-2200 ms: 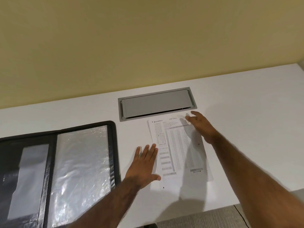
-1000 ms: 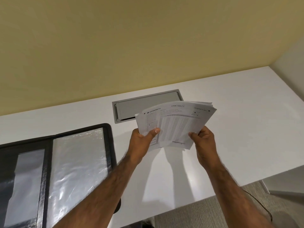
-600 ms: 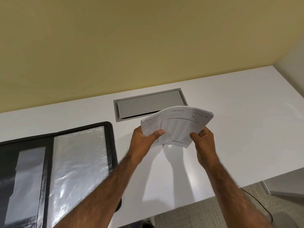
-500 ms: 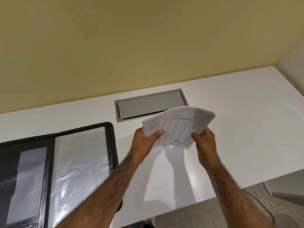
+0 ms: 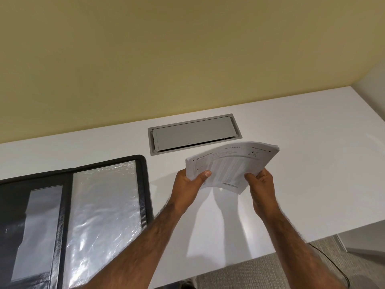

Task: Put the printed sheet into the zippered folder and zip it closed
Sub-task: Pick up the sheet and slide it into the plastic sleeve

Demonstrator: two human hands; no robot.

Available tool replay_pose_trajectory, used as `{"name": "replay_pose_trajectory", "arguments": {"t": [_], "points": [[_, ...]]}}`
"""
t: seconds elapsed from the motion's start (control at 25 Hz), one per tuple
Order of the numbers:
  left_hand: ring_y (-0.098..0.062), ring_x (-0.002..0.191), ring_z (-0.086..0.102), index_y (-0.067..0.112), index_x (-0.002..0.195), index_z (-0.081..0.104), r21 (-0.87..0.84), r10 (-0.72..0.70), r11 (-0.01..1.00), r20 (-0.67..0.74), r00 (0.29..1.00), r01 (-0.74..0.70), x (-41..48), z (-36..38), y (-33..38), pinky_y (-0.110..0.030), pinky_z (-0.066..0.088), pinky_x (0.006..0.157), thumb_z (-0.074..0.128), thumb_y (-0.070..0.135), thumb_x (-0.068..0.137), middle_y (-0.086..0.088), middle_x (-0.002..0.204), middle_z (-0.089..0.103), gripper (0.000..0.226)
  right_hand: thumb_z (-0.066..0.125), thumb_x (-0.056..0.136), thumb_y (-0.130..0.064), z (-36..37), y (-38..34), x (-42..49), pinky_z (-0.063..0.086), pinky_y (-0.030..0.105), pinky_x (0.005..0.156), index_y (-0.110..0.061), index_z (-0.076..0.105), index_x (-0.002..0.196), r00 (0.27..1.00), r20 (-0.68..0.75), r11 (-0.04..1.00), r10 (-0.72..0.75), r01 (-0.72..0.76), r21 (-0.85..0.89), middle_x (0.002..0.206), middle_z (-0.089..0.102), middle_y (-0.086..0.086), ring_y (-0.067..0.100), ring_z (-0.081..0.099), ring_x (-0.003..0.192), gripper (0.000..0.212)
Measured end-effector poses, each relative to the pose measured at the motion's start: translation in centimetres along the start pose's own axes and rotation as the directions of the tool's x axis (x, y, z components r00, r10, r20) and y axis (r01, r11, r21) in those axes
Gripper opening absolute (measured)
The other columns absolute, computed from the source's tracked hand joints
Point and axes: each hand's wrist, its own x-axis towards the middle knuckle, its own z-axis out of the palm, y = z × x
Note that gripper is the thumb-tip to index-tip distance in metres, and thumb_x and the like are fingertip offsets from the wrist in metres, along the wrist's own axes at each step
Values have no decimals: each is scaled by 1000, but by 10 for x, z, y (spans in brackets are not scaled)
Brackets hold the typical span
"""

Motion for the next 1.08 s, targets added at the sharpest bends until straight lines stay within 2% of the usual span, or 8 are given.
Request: {"name": "replay_pose_trajectory", "arguments": {"t": [0.2, 0.32, 0.4, 0.52, 0.64, 0.84, 0.96, 1.08], "points": [[3, 89, 73, 51, 92, 74, -10, -45, 999, -31, 999, 44, 6, -6, 9, -13, 57, 70, 74, 32, 90, 25, 94, 77, 19, 53, 87, 5, -2, -3, 0, 56, 24, 72, -27, 71, 105, 998, 56, 992, -4, 11, -126, 103, 77, -4, 14, 72, 94, 41], [4, 89, 73, 42, 101, 71, -60, -123, 991, -16, 992, 122, 8, -43, 20, -12, 57, 70, 75, 33, 90, 22, 98, 77, 15, 59, 92, -8, 4, -7, 2, 58, 49, 79, -24, 72, 101, 979, 193, 959, 65, -8, -285, 102, 77, 1, 29, 72, 96, 23], [-3, 103, 72, 33, 119, 70, -92, -196, 977, -21, 980, 193, 6, -76, 29, -27, 58, 91, 77, 33, 88, 13, 114, 76, 32, 63, 94, -13, 25, -12, 3, 56, 58, 81, -20, 73, 98, 942, 312, 943, 125, -15, -332, 100, 78, 6, 36, 72, 93, 13], [-19, 122, 65, 14, 140, 59, -128, -268, 958, -71, 961, 258, 0, -133, 37, -45, 45, 112, 80, 30, 86, -2, 131, 69, 61, 65, 94, -16, 78, -27, 1, 60, 43, 71, -25, 75, 100, 858, 464, 936, 221, -53, -348, 102, 79, 2, 26, 76, 92, 15], [-16, 113, 71, 16, 130, 67, -191, -284, 946, -93, 954, 263, -3, -190, 39, -42, 47, 110, 78, 21, 88, 1, 120, 75, 43, 64, 95, -15, 137, -33, -1, 59, 33, 64, -22, 74, 105, 791, 548, 919, 273, -46, -392, 104, 80, -2, 21, 77, 92, 16], [-22, 105, 73, 13, 118, 73, -151, -192, 977, -345, 919, 147, 2, -259, 20, -39, 56, 97, 69, 37, 95, -3, 112, 77, 33, 64, 94, -17, 224, -41, 3, 56, 27, 64, -27, 75, 95, 826, 539, 830, 166, 178, -528, 95, 78, -12, 9, 75, 81, 15], [-24, 94, 72, 19, 100, 74, 272, -44, 938, -522, 852, 216, 2, -302, -8, -32, 56, 82, 56, 38, 99, 1, 98, 76, 26, 63, 92, -10, 256, -48, 18, 53, 30, 65, -23, 74, 90, 857, 492, 840, 151, 152, -521, 92, 78, 0, 23, 74, 83, 17], [-22, 96, 65, 28, 107, 71, 828, 190, 502, -387, 902, 249, 8, -326, -37, -34, 52, 83, 47, 34, 97, 9, 110, 71, 27, 66, 90, -9, 275, -55, 35, 57, 40, 71, -28, 74, 86, 894, 433, 842, 116, 142, -520, 95, 78, 7, 27, 73, 84, 20]]}}
